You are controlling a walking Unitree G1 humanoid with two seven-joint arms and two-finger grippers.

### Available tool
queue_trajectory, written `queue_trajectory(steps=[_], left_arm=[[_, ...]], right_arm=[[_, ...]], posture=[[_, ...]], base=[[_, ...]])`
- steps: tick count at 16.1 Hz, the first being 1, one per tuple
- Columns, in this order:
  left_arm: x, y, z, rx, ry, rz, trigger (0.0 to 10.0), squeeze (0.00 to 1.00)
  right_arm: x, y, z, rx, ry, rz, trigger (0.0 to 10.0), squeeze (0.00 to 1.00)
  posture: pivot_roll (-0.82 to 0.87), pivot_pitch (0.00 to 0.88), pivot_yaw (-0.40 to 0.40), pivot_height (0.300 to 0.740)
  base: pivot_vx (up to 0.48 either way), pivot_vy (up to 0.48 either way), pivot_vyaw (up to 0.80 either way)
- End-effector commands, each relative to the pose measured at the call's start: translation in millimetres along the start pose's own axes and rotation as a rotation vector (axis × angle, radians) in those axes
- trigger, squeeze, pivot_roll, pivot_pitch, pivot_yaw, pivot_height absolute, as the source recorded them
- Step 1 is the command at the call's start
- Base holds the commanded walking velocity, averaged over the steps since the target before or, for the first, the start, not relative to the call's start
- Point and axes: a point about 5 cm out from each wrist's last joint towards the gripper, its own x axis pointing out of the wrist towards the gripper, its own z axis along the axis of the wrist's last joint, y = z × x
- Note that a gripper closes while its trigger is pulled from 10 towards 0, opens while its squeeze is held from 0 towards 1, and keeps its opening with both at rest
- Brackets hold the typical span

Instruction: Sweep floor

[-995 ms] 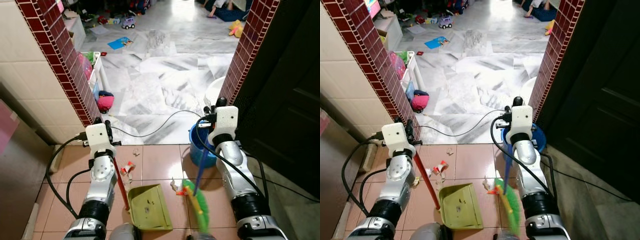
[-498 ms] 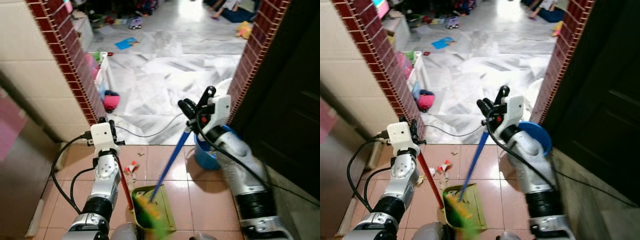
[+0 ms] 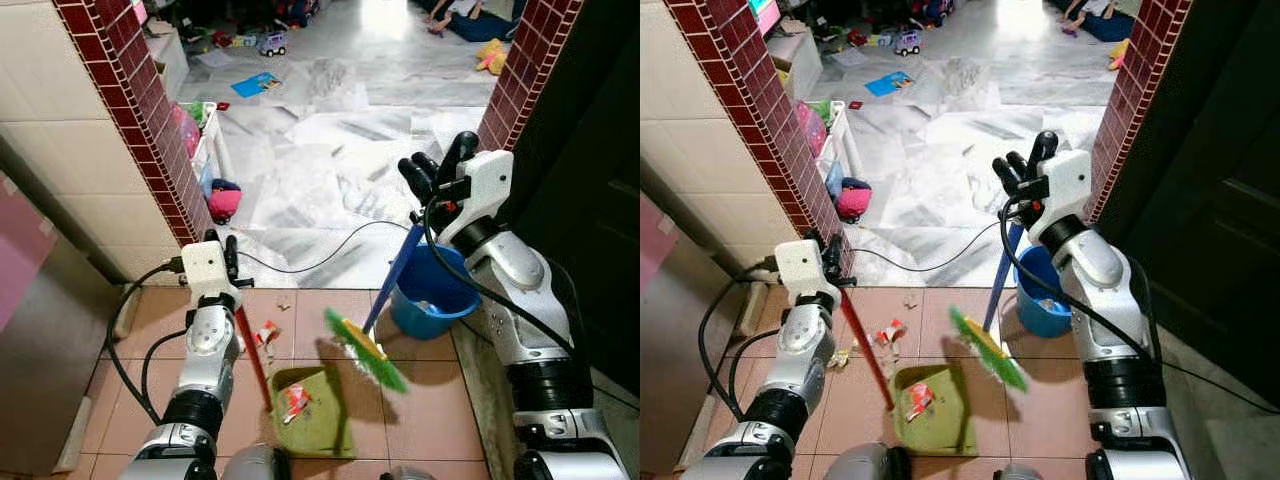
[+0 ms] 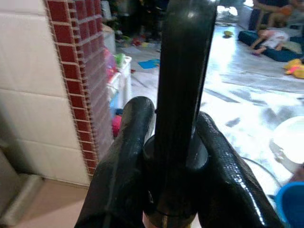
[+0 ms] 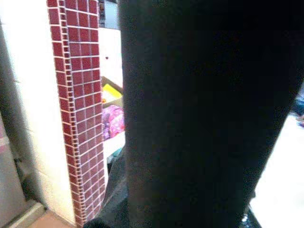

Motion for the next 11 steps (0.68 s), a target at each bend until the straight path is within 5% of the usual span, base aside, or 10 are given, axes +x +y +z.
queue_trajectory(steps=[1,6,9,11], left_arm=[[-1.6,-0.9,1,-0.034,-0.002,-0.033,10.0,0.00],[-14.7,14.1,4,-0.073,-0.022,-0.091,10.0,0.00],[-19.7,29.9,4,-0.008,-0.014,0.008,10.0,0.00],[-17.5,37.1,9,0.026,-0.025,0.081,10.0,0.00]], right_arm=[[-7.0,-0.3,-1,-0.052,-0.016,-0.058,10.0,0.00],[-38.1,14.5,-43,-0.172,0.124,-0.241,10.0,0.00],[-42.6,18.5,-51,-0.122,0.145,-0.295,10.0,0.00],[-31.1,17.5,-43,-0.118,0.094,-0.262,10.0,0.00]], posture=[[-0.09,0.000,0.074,0.740],[-0.09,0.000,0.091,0.740],[-0.09,0.000,0.095,0.740],[-0.08,0.000,0.086,0.740]], base=[[0.000,0.000,0.00],[0.000,0.000,0.00],[0.000,0.000,0.00],[0.000,0.000,0.00]])
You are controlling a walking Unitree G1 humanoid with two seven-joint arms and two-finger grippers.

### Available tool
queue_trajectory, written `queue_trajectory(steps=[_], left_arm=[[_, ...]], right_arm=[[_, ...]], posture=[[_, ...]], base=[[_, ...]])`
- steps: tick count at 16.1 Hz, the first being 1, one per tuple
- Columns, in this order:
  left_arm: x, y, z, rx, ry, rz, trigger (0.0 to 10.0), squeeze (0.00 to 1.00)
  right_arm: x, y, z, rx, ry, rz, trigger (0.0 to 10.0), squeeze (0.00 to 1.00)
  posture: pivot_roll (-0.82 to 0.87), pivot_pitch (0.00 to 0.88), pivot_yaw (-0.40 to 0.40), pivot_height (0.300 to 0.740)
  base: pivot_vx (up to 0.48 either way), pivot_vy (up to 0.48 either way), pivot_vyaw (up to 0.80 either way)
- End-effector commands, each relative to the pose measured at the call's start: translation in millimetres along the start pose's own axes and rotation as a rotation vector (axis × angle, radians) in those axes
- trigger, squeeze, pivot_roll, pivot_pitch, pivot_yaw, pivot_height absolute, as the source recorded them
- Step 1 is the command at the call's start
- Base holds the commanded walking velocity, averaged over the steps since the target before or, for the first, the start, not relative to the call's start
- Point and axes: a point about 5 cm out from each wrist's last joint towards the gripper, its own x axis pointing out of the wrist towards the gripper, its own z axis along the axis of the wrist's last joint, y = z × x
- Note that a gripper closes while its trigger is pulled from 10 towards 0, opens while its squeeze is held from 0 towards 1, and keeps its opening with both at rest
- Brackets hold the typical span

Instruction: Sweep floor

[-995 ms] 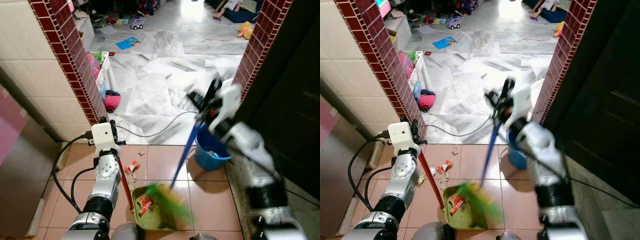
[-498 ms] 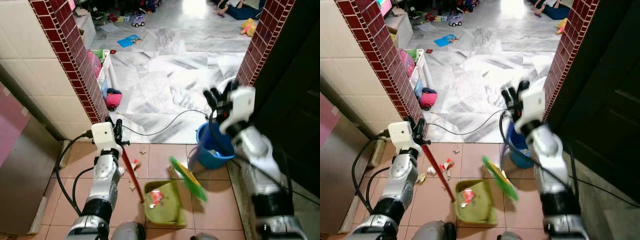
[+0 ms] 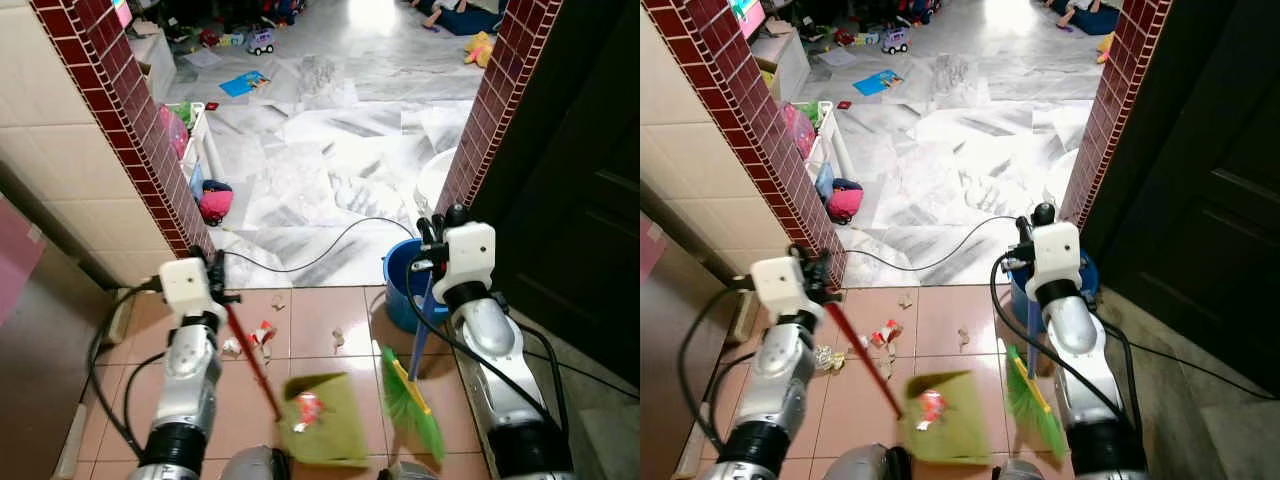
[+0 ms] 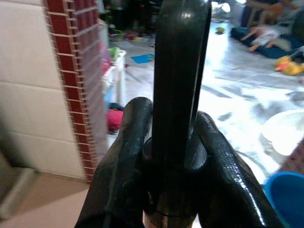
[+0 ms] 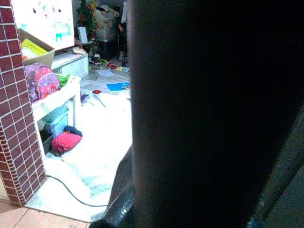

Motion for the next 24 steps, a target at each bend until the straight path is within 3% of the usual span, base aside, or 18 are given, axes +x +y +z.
queue_trajectory(steps=[1,4,10,24], left_arm=[[4.4,7.6,12,0.049,-0.047,0.050,10.0,0.00],[6.0,13.8,13,0.067,-0.028,0.120,10.0,0.00],[9.9,1.9,19,0.038,-0.043,0.053,10.0,0.00],[12.2,-7.1,21,0.009,-0.052,0.007,10.0,0.00]], right_arm=[[9.0,1.6,14,0.012,-0.070,0.022,10.0,0.00],[17.6,4.7,23,-0.012,-0.113,0.080,10.0,0.00],[14.7,19.7,34,-0.036,-0.197,0.123,10.0,0.00],[14.2,22.3,41,-0.079,-0.253,0.156,10.0,0.00]], posture=[[-0.07,0.000,0.081,0.740],[-0.06,0.000,0.064,0.740],[-0.07,0.000,0.074,0.740],[-0.08,0.000,0.073,0.740]], base=[[0.000,0.000,0.00],[0.000,0.000,0.00],[0.000,0.000,0.76],[0.353,0.000,0.00]])
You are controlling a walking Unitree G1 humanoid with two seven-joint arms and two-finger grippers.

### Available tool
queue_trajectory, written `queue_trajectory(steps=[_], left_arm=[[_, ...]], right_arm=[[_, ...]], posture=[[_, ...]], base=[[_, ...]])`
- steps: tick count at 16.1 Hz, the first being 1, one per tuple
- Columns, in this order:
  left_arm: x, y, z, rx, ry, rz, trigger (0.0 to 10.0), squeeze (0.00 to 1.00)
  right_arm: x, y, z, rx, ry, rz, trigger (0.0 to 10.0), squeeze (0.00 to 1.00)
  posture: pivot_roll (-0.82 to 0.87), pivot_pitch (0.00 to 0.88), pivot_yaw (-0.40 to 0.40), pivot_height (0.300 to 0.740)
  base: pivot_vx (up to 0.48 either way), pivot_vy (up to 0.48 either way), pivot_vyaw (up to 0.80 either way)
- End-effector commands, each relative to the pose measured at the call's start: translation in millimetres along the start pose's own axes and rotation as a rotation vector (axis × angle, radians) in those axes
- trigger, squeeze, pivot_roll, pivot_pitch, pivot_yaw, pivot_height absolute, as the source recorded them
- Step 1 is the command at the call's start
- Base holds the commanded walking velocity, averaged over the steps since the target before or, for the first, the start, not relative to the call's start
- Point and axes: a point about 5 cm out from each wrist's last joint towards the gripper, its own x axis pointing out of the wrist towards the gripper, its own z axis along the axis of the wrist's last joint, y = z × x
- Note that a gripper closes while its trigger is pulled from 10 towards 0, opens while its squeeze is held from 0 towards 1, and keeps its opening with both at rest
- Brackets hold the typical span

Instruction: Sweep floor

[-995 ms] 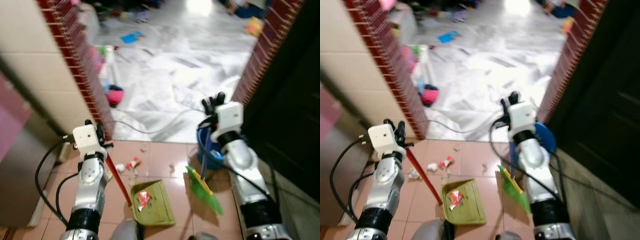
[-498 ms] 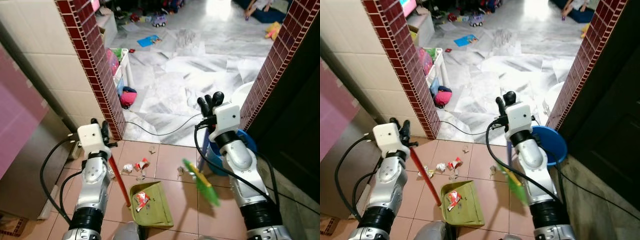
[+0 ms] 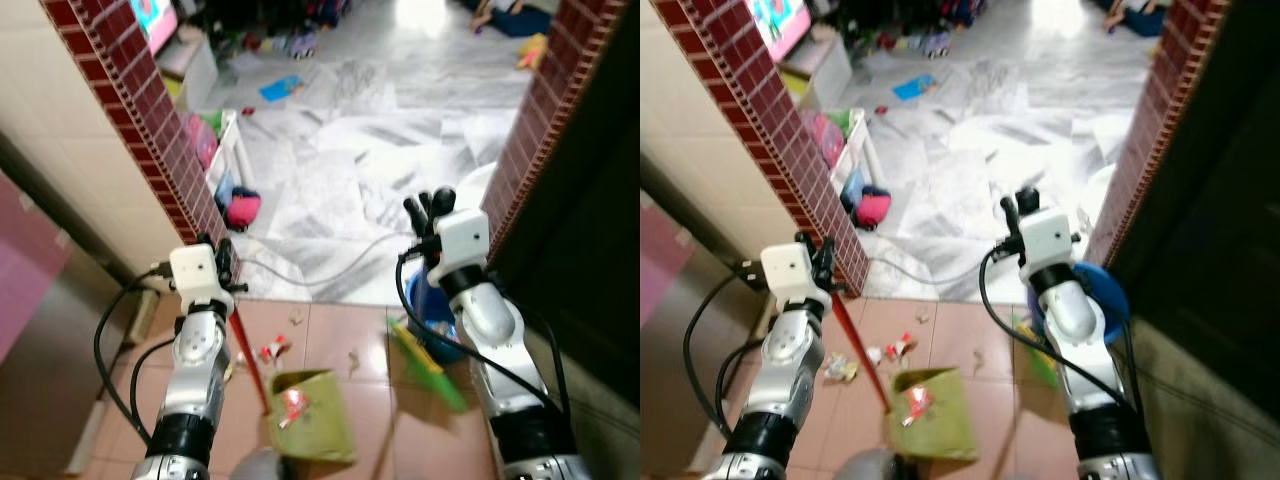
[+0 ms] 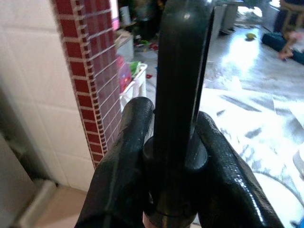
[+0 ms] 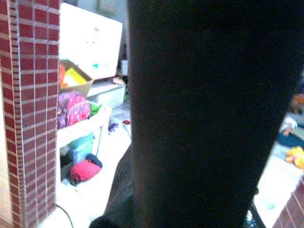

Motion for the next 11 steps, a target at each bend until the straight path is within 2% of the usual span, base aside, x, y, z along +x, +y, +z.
queue_trajectory(steps=[1,7,11], left_arm=[[2.5,9.4,5,0.001,-0.021,0.027,10.0,0.00],[2.9,15.4,4,0.030,-0.011,0.091,10.0,0.00],[4.3,22.0,6,0.078,-0.024,0.144,10.0,0.00]], right_arm=[[9.0,10.1,19,0.012,-0.101,0.032,10.0,0.00],[7.3,13.0,15,0.011,-0.089,0.047,10.0,0.00],[14.4,31.6,14,0.002,-0.109,0.120,10.0,0.00]], posture=[[-0.08,0.000,0.071,0.740],[-0.08,0.000,0.069,0.740],[-0.08,0.000,0.072,0.740]], base=[[0.405,0.000,0.00],[0.000,0.000,0.00],[0.000,0.000,0.00]])
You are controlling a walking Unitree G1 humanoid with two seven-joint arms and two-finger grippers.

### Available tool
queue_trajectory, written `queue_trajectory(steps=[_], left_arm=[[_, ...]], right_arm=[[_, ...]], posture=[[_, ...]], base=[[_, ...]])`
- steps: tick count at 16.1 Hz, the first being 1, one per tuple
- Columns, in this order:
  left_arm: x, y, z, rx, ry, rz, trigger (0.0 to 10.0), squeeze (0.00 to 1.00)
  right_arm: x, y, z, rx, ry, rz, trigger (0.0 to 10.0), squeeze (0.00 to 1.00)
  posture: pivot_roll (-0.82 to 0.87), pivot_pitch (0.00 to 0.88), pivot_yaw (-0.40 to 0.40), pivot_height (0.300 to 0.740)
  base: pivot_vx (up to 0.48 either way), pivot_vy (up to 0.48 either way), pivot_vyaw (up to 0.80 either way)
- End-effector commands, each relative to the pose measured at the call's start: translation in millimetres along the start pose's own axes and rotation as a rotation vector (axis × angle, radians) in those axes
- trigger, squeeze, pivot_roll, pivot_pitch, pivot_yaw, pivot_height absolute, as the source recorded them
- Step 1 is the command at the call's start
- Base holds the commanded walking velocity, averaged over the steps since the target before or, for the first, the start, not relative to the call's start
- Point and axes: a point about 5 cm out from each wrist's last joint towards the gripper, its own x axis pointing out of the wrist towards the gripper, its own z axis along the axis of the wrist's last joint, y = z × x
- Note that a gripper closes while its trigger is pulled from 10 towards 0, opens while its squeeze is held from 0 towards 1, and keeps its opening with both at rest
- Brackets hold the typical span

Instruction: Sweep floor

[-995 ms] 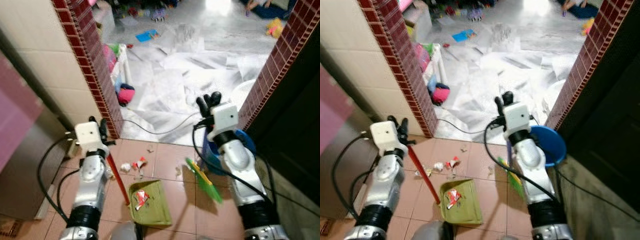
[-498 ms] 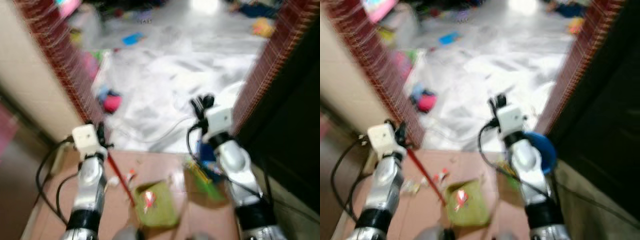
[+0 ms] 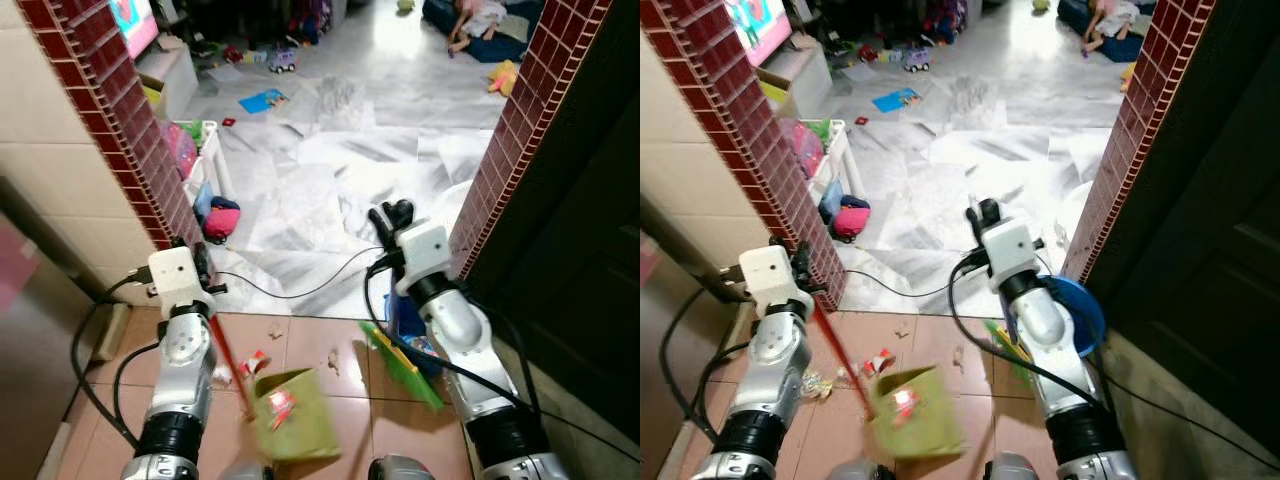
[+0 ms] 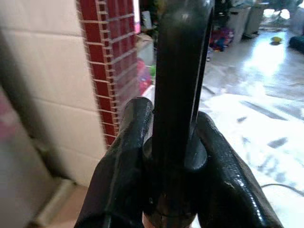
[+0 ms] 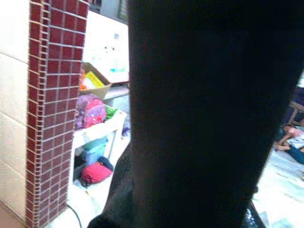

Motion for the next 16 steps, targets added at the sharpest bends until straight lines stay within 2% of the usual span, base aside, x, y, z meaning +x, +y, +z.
queue_trajectory(steps=[1,2,5,8,9,10,12,14,15,16], left_arm=[[4.1,4.6,12,0.011,-0.063,0.018,10.0,0.00],[5.6,8.3,16,0.016,-0.083,0.033,10.0,0.00],[9.4,12.3,11,0.017,-0.060,0.082,10.0,0.00],[11.2,-0.1,4,-0.015,-0.017,0.046,10.0,0.00],[10.7,-7.9,2,-0.022,-0.005,0.020,10.0,0.00],[9.8,-18.2,1,-0.024,0.002,-0.014,10.0,0.00],[9.2,-22.7,0,-0.027,0.002,-0.027,10.0,0.00],[8.3,-22.9,-3,-0.020,0.012,-0.028,10.0,0.00],[8.3,-22.8,-3,-0.020,0.013,-0.027,10.0,0.00],[7.9,-20.8,-7,-0.010,0.031,-0.017,10.0,0.00]], right_arm=[[12.4,1.9,16,-0.036,-0.085,0.026,10.0,0.00],[15.4,5.6,15,-0.038,-0.083,0.042,10.0,0.00],[19.7,18.6,12,-0.049,-0.100,0.097,10.0,0.00],[21.8,31.0,6,-0.035,-0.101,0.128,10.0,0.00],[22.7,38.4,3,0.007,-0.096,0.152,10.0,0.00],[23.8,48.8,-3,0.090,-0.070,0.195,10.0,0.00],[22.9,56.9,-6,0.167,-0.054,0.266,10.0,0.00],[18.2,60.1,-6,0.187,-0.047,0.362,10.0,0.00],[17.8,60.0,-6,0.189,-0.047,0.368,10.0,0.00],[12.3,55.4,-6,0.208,-0.034,0.443,10.0,0.00]], posture=[[-0.08,0.000,0.072,0.740],[-0.07,0.000,0.069,0.740],[-0.07,0.000,0.063,0.740],[-0.06,0.000,0.064,0.740],[-0.06,0.000,0.060,0.740],[-0.06,0.000,0.060,0.740],[-0.06,0.000,0.057,0.740],[-0.06,0.000,0.053,0.740],[-0.06,0.000,0.053,0.740],[-0.06,0.000,0.053,0.740]], base=[[0.000,0.000,0.00],[0.000,0.000,0.00],[0.000,0.000,0.00],[0.000,0.000,0.00],[0.000,0.000,0.00],[0.000,0.000,0.00],[0.000,0.000,0.00],[0.000,0.000,0.00],[0.000,0.000,0.00],[0.000,0.000,0.00]])
